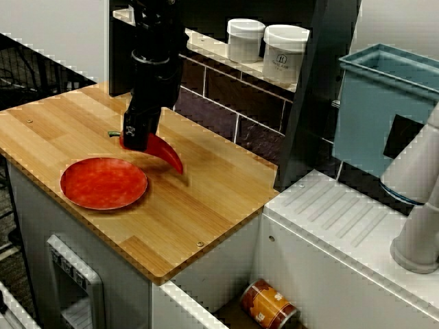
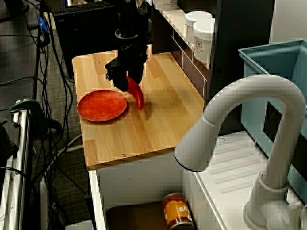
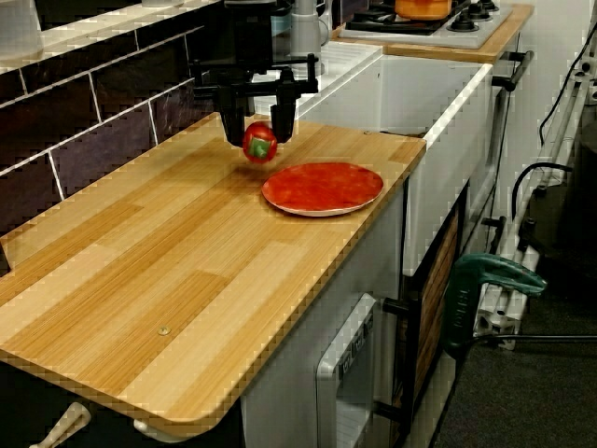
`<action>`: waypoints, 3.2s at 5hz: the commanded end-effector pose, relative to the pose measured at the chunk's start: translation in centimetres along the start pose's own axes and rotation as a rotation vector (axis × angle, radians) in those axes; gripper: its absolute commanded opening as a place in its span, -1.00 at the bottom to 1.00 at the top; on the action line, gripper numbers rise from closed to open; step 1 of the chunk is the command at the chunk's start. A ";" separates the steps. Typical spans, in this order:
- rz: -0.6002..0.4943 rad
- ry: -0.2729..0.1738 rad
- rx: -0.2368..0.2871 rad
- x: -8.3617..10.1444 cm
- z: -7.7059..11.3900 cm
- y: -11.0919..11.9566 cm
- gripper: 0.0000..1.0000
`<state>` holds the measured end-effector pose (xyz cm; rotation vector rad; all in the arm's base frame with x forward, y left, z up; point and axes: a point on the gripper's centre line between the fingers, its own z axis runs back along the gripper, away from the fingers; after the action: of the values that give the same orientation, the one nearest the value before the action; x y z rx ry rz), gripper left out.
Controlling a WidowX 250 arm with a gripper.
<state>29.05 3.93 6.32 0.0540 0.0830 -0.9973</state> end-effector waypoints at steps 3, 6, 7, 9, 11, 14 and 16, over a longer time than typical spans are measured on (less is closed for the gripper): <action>-0.124 -0.025 -0.001 -0.1 -0.9 1.7 -1.00; -0.083 -0.028 0.019 -1.9 0.6 -0.2 1.00; -0.065 -0.059 0.000 -3.0 1.5 -0.4 1.00; 0.001 -0.068 -0.031 -3.0 2.2 0.1 1.00; -0.064 -0.070 0.057 -1.5 0.8 0.8 1.00; -0.036 -0.057 0.027 0.0 -1.8 1.3 1.00; 0.002 -0.030 0.035 -0.1 -3.2 1.1 1.00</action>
<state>29.55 3.51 2.96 0.0511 0.0594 -0.9953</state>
